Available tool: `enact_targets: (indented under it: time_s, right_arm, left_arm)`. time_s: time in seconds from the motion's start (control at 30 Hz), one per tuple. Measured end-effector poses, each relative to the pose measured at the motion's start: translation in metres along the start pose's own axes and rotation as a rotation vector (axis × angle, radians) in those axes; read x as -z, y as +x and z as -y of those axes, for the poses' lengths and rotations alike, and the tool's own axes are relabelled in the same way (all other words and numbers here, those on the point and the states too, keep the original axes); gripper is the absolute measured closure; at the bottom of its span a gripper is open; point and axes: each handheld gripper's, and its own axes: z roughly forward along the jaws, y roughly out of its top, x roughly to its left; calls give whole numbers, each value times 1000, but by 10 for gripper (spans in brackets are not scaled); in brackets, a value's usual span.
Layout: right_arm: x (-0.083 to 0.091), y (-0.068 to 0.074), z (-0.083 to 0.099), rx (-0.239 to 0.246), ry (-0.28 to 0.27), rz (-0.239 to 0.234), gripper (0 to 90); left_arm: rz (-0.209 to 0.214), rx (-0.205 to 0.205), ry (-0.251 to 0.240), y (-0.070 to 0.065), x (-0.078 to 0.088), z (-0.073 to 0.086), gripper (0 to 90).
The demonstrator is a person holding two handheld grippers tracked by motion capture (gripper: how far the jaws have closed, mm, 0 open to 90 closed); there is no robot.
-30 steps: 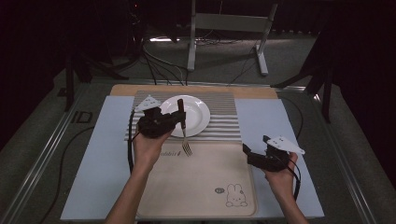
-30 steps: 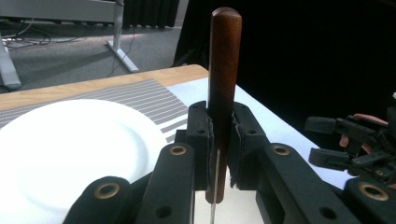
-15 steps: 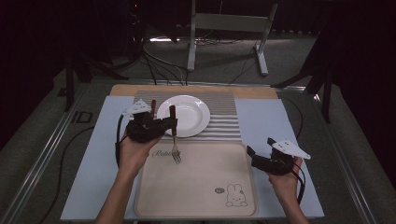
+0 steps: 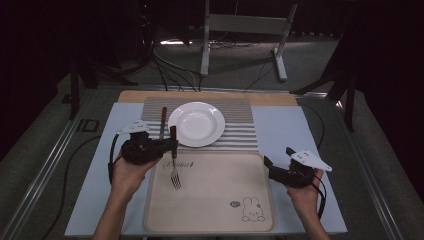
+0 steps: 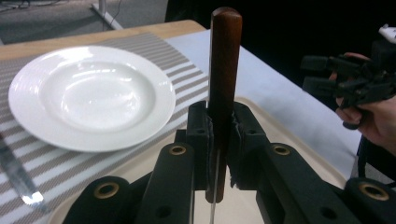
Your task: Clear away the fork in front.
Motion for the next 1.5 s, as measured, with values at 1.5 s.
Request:
enact_targets:
  time_s: [1.5]
  right_arm:
    - [-1, 6, 2, 11, 2, -2, 134]
  left_arm:
    - [-13, 163, 152, 52, -11, 83, 753]
